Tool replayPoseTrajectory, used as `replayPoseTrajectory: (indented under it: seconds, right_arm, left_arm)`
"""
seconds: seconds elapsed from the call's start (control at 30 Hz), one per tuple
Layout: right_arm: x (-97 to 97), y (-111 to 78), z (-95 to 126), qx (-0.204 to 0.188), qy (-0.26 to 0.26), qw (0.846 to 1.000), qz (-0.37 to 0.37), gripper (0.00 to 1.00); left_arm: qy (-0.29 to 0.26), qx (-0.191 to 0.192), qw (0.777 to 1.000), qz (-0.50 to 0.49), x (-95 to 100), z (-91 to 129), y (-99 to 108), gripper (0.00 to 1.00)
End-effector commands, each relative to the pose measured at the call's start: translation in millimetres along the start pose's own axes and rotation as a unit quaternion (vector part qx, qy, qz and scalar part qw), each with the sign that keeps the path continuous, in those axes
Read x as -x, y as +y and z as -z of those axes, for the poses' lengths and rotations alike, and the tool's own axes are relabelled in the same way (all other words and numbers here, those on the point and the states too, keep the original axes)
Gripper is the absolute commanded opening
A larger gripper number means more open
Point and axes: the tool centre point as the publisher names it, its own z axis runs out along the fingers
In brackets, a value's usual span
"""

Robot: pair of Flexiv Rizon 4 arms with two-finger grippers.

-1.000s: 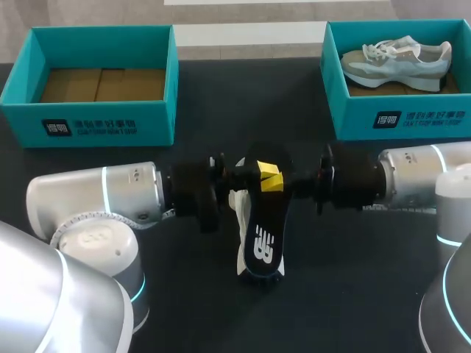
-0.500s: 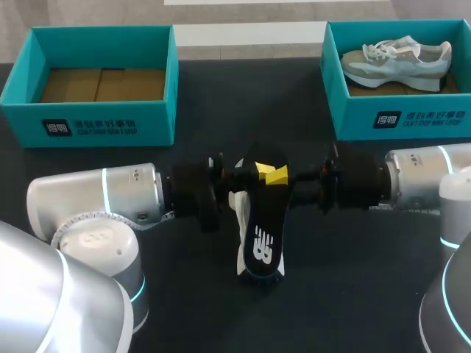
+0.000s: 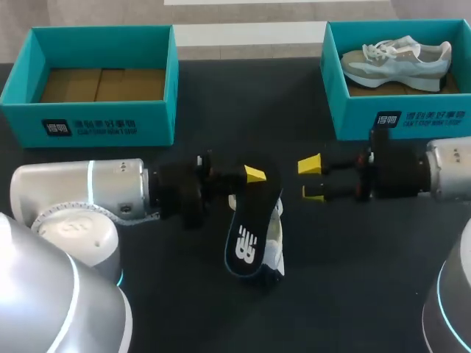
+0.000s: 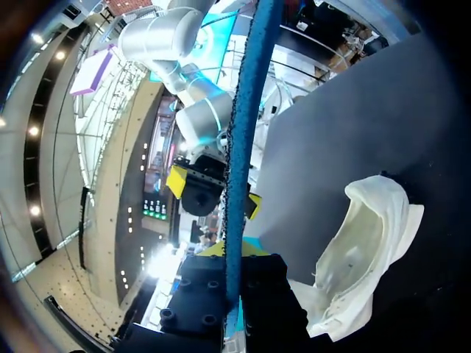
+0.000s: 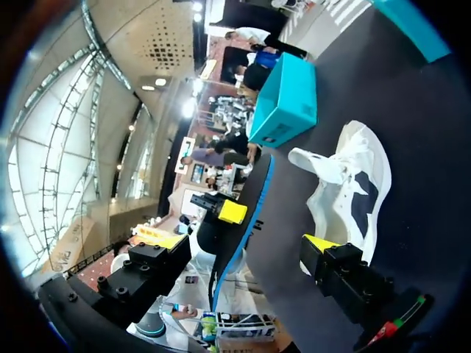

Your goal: Take the shoe out of the shoebox, open the shoe tongue, remove and reinsert the insole, then place the shoe into the shoebox

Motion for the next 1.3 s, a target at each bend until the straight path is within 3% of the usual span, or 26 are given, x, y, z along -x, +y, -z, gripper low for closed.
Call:
replayPoseTrajectory:
  seconds: [0.03, 0.53, 0.6, 0.63, 0.7, 0.77, 0.9, 0.93, 1.0, 1.3]
  right_arm:
    - [-4.1, 1.3, 21.0, -0.006, -0.058, 0.998, -0.02, 1.0]
    - [-4.1, 1.3, 21.0, -0.006, -0.058, 0.998, -0.02, 1.0]
    - [-4.7, -2.5, 21.2, -0.027, -0.072, 0.995, 0.068, 1.0]
    - [-5.1, -4.2, 20.9, -0.056, -0.098, 0.988, 0.104, 1.0]
    - [-4.0, -5.0, 19.9, -0.066, -0.092, 0.973, 0.199, 1.0]
    - [-4.6, -6.6, 21.2, -0.091, -0.125, 0.946, 0.285, 1.0]
    - [-2.2, -3.4, 21.7, -0.124, -0.089, 0.895, 0.419, 1.0]
    - [-4.6, -2.3, 21.8, -0.134, -0.069, 0.876, 0.458, 1.0]
    - [-10.0, 1.2, 21.1, -0.174, -0.063, 0.855, 0.485, 1.0]
    - [-10.0, 1.2, 21.1, -0.174, -0.063, 0.855, 0.485, 1.0]
  left_arm:
    - [0.0, -0.002, 1.0, -0.001, -2.3, 13.3, -2.9, 0.0]
    - [0.0, -0.002, 1.0, -0.001, -2.3, 13.3, -2.9, 0.0]
    - [0.0, -0.002, 1.0, -0.001, -2.3, 13.3, -2.9, 0.0]
    - [0.0, -0.002, 1.0, -0.001, -2.3, 13.3, -2.9, 0.0]
    - [0.0, -0.002, 1.0, -0.001, -2.3, 13.3, -2.9, 0.0]
    - [0.0, -0.002, 1.0, -0.001, -2.3, 13.3, -2.9, 0.0]
    - [0.0, -0.002, 1.0, -0.001, -2.3, 13.3, -2.9, 0.0]
    - [0.0, -0.002, 1.0, -0.001, -2.3, 13.3, -2.9, 0.0]
    - [0.0, -0.002, 1.0, -0.001, -2.3, 13.3, -2.9, 0.0]
    - [0.0, -0.002, 1.0, -0.001, -2.3, 13.3, -2.9, 0.0]
